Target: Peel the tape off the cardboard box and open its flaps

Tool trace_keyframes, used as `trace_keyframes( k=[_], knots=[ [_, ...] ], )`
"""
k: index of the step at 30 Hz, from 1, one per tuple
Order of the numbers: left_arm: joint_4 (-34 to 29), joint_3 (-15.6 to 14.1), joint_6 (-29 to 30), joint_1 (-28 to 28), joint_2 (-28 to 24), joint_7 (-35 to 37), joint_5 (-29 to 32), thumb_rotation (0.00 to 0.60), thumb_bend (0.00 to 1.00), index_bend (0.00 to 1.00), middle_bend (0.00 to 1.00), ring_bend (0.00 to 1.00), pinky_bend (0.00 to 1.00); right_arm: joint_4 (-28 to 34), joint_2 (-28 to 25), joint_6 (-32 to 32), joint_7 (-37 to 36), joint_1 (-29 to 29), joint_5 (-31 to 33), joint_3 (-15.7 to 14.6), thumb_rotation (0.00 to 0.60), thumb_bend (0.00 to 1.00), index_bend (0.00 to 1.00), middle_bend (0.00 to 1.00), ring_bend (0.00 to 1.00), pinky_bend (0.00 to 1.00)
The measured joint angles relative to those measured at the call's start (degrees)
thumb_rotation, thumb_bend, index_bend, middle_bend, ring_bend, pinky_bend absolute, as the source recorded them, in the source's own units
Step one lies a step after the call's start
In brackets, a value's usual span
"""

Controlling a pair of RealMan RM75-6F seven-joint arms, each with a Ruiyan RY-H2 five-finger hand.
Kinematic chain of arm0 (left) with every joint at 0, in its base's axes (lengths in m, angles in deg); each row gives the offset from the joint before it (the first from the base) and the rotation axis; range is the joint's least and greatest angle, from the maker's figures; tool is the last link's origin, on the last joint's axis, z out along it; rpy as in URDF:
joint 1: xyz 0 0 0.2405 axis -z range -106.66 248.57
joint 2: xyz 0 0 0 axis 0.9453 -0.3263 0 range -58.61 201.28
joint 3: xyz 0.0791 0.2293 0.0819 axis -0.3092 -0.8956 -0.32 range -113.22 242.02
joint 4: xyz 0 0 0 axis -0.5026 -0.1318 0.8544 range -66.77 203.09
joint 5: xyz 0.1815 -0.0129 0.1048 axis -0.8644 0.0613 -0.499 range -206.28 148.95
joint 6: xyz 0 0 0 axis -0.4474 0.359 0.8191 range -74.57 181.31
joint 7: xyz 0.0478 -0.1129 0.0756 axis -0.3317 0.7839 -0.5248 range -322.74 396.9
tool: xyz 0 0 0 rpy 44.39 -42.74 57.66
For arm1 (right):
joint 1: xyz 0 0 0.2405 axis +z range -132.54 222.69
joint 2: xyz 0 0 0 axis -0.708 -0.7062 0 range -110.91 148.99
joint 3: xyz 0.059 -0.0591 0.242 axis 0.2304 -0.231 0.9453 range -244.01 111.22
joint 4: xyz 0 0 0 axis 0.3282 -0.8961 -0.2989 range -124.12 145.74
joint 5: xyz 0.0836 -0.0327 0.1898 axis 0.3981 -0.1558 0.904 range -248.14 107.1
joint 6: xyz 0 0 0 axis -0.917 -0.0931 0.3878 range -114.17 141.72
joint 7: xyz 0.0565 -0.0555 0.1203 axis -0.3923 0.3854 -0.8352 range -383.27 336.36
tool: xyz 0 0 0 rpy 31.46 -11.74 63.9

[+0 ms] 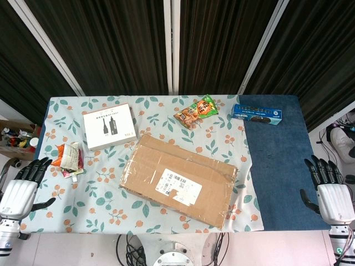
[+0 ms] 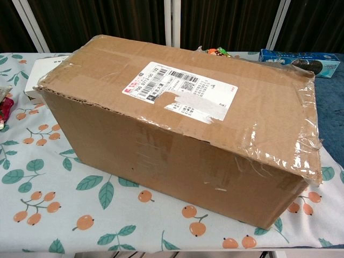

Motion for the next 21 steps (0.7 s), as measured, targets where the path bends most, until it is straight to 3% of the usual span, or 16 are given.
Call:
trace_keyframes(
  k=[11, 21],
  knots=[
    [-0.61, 0.41, -2.97, 2.21, -0.06, 3.68, 0.07, 0.584, 0.0, 0.03, 0.07, 0.08, 0.21, -2.07, 0.08, 0.24, -1.84, -0.68, 1.29, 0.18, 0.6, 0.3, 0.0, 0.0, 0.0, 0.0],
    [-6.66, 1.92, -2.69, 5.98, -7.33, 10.67, -4.28, 0.525, 0.01, 0.08, 0.12, 0.08, 0.21, -1.61, -0.56, 0.93, -1.89, -1.05, 1.25, 0.41, 0.6, 0.3, 0.0, 0.0, 0.0, 0.0]
  ],
)
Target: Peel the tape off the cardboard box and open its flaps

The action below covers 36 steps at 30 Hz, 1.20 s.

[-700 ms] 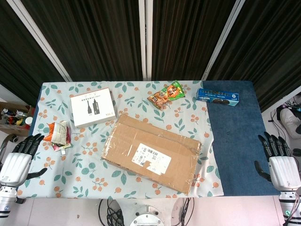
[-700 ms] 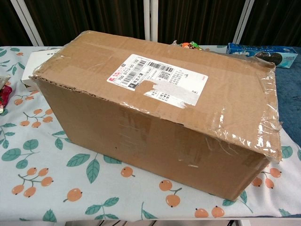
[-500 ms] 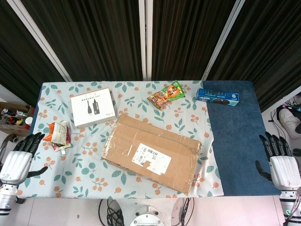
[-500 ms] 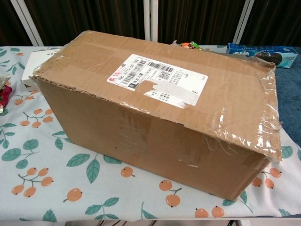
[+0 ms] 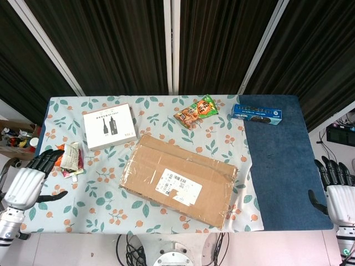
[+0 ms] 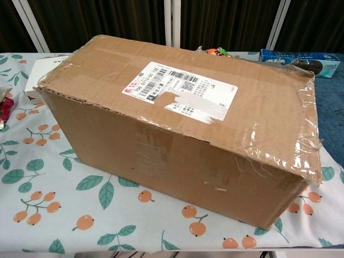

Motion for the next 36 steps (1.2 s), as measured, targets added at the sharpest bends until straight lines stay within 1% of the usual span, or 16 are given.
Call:
trace_keyframes(
  k=[2, 5, 6, 7, 9, 12, 13, 14, 15, 16, 19, 21, 26, 31, 36],
  knots=[
    [-1.66, 1.61, -0.31, 1.84, -1.86, 1.52, -0.14, 0.523, 0.01, 0.09, 0.13, 0.08, 0.21, 0.36, -0.2, 0.03, 0.37, 0.15, -0.29, 0.09, 0.6, 0.3, 0.0, 0.0, 0.0, 0.0],
    [-3.73, 4.7, -1.44, 5.06, -2.8, 2.44, 0.59, 0.591, 0.0, 0.1, 0.14, 0.09, 0.21, 0.39, -0.08, 0.55, 0.67, 0.18, -0.37, 0.42, 0.6, 0.3, 0.0, 0.0, 0.0, 0.0],
    [-4.17, 5.69, -1.96, 6.19, -2.81, 2.63, 0.98, 0.599, 0.0, 0.1, 0.14, 0.09, 0.21, 0.33, 0.06, 0.8, 0.73, 0.15, -0.34, 0.56, 0.6, 0.3, 0.0, 0.0, 0.0, 0.0],
    [-4.67, 6.98, -2.85, 7.79, -2.7, 2.81, 1.65, 0.6, 0.0, 0.1, 0.14, 0.09, 0.21, 0.27, 0.22, 0.97, 0.75, 0.09, -0.27, 0.67, 0.6, 0.3, 0.0, 0.0, 0.0, 0.0],
    [-5.4, 8.66, -4.77, 10.22, -2.41, 3.03, 2.75, 0.6, 0.0, 0.1, 0.14, 0.09, 0.21, 0.21, 0.31, 1.03, 0.68, -0.03, -0.12, 0.7, 0.6, 0.3, 0.0, 0.0, 0.0, 0.0],
    [-6.71, 10.92, -9.4, 14.29, -2.04, 3.91, 4.96, 0.6, 0.0, 0.11, 0.16, 0.09, 0.21, 0.35, 0.16, 1.23, 0.64, -0.13, -0.09, 0.77, 0.6, 0.3, 0.0, 0.0, 0.0, 0.0],
    [-7.22, 11.78, -11.63, 16.03, -1.88, 4.52, 6.07, 0.592, 0.0, 0.13, 0.18, 0.09, 0.21, 0.38, 0.12, 1.33, 0.54, -0.18, -0.07, 0.8, 0.6, 0.3, 0.0, 0.0, 0.0, 0.0],
    [-7.58, 12.42, -13.4, 17.39, -1.75, 5.04, 6.94, 0.547, 0.0, 0.15, 0.21, 0.1, 0.21, 0.39, 0.06, 1.47, 0.36, -0.27, -0.04, 0.84, 0.6, 0.3, 0.0, 0.0, 0.0, 0.0],
    [-7.89, 13.06, -15.18, 18.84, -1.56, 5.57, 7.79, 0.48, 0.0, 0.17, 0.24, 0.11, 0.21, 0.39, 0.02, 1.59, 0.22, -0.35, -0.01, 0.87, 0.6, 0.3, 0.0, 0.0, 0.0, 0.0],
    [-8.25, 13.9, -17.46, 20.86, -1.21, 6.47, 8.8, 0.401, 0.0, 0.19, 0.26, 0.12, 0.21, 0.34, -0.01, 1.7, 0.09, -0.45, 0.03, 0.88, 0.6, 0.3, 0.0, 0.0, 0.0, 0.0],
    [-8.79, 15.44, -22.09, 25.31, 0.03, 8.69, 10.53, 0.214, 0.0, 0.24, 0.3, 0.13, 0.2, 0.03, 0.0, 1.82, -0.37, -0.65, 0.27, 0.9, 0.6, 0.3, 0.0, 0.0, 0.0, 0.0],
    [-9.05, 15.83, -24.63, 27.46, 0.75, 8.57, 11.2, 0.182, 0.0, 0.24, 0.29, 0.13, 0.2, -0.32, 0.11, 1.68, -0.77, -0.72, 0.48, 0.88, 0.6, 0.3, 0.0, 0.0, 0.0, 0.0],
    [-9.42, 15.7, -29.95, 31.84, 3.71, 5.03, 13.35, 0.132, 0.0, 0.26, 0.29, 0.12, 0.19, -1.33, 0.6, 1.35, -1.55, -0.79, 0.57, 0.71, 0.6, 0.3, 0.0, 0.0, 0.0, 0.0],
    [-8.11, 14.4, -33.46, 34.99, 7.84, 1.81, 15.68, 0.123, 0.0, 0.27, 0.29, 0.12, 0.19, -2.08, 0.72, 1.62, -2.4, -0.99, 0.73, 0.85, 0.6, 0.3, 0.0, 0.0, 0.0, 0.0],
    [-5.64, 13.63, -35.08, 36.7, 10.25, 0.61, 17.65, 0.121, 0.0, 0.27, 0.29, 0.12, 0.19, -2.4, 0.46, 2.0, -2.72, -1.17, 0.72, 1.04, 0.6, 0.3, 0.0, 0.0, 0.0, 0.0]
  ],
)
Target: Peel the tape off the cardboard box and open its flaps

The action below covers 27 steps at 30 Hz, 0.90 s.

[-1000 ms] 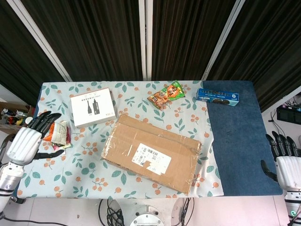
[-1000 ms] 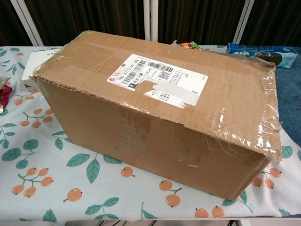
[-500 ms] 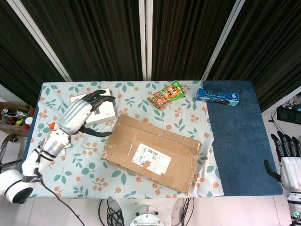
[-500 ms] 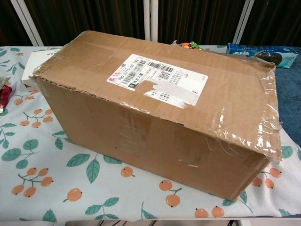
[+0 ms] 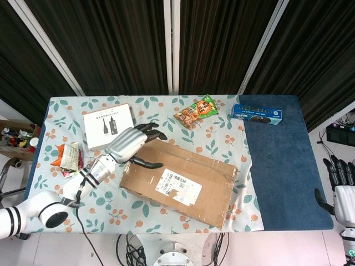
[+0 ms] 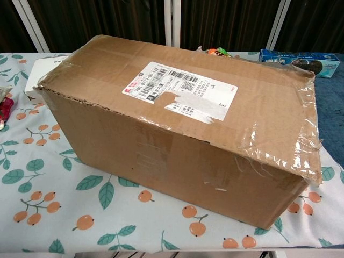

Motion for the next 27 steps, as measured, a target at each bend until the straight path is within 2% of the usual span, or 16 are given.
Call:
trace_keyframes(
  k=[11, 16, 27],
  knots=[
    [2.27, -1.58, -4.29, 2.47, 1.34, 0.12, 2.42, 0.098, 0.0, 0.28, 0.31, 0.11, 0.19, -0.93, 0.54, -0.08, -0.92, -0.02, 0.42, 0.38, 0.6, 0.3, 0.0, 0.0, 0.0, 0.0],
    [2.49, -2.07, -5.1, 3.17, 1.24, 0.17, 2.56, 0.091, 0.0, 0.28, 0.39, 0.11, 0.19, -1.26, 0.77, -0.01, -1.12, 0.03, 0.47, 0.56, 0.6, 0.3, 0.0, 0.0, 0.0, 0.0],
    [1.7, -2.68, -5.29, 3.59, 0.16, -0.13, 2.39, 0.091, 0.0, 0.24, 0.46, 0.11, 0.19, -1.62, 1.05, -0.4, -1.31, 0.14, 0.83, 0.71, 0.6, 0.3, 0.0, 0.0, 0.0, 0.0]
  ],
)
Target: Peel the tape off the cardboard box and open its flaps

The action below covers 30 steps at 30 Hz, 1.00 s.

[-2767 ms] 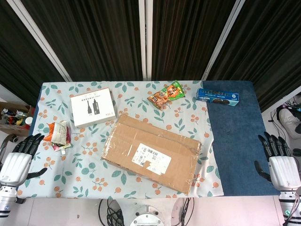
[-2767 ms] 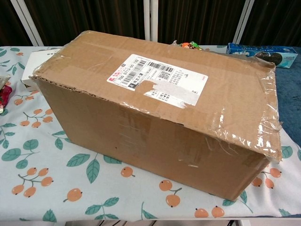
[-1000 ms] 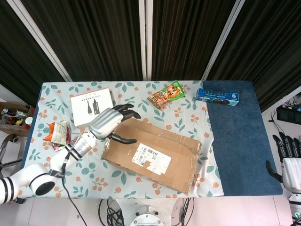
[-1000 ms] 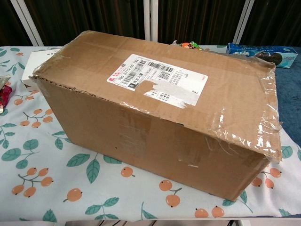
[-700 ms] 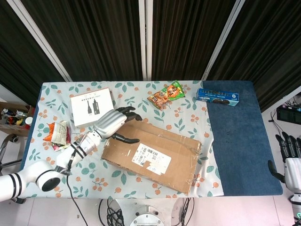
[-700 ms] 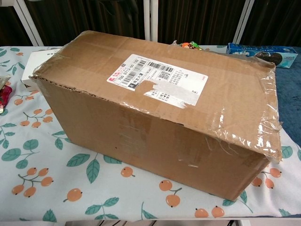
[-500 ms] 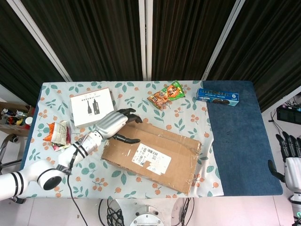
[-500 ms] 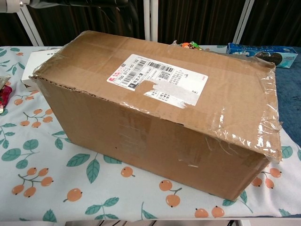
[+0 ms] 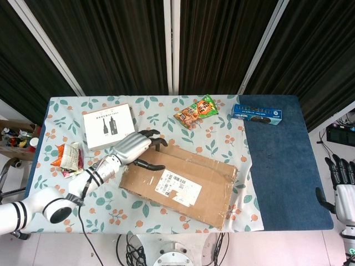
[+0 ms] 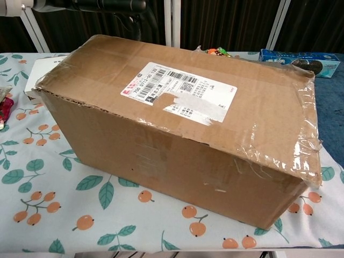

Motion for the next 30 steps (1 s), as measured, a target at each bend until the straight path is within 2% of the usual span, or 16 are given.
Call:
trace_keyframes(
  k=[9, 18, 24, 30],
  knots=[
    [-3.45, 0.34, 0.12, -0.09, -3.52, 0.6, -0.28, 0.096, 0.0, 0.14, 0.55, 0.12, 0.19, -0.15, -0.55, 0.07, -0.64, 0.04, -0.68, -0.08, 0.6, 0.3, 0.0, 0.0, 0.0, 0.0],
    [-12.54, 1.54, 1.17, -1.96, -13.64, 2.63, -1.09, 0.1, 0.0, 0.12, 0.58, 0.14, 0.19, 0.99, -0.95, 0.51, 0.06, 0.36, -1.58, 0.04, 0.6, 0.3, 0.0, 0.0, 0.0, 0.0],
    [-18.99, 0.81, 3.58, -6.73, -22.14, 6.16, -4.01, 0.108, 0.0, 0.11, 0.59, 0.15, 0.19, 1.22, -1.18, 1.89, -0.56, 0.13, -2.25, 0.21, 0.6, 0.3, 0.0, 0.0, 0.0, 0.0],
    [-23.48, -1.54, 9.9, -14.16, -29.9, 12.04, -11.46, 0.107, 0.0, 0.11, 0.6, 0.16, 0.19, 1.76, -1.46, 2.73, -0.44, -0.1, -2.88, 0.28, 0.6, 0.3, 0.0, 0.0, 0.0, 0.0]
  ],
)
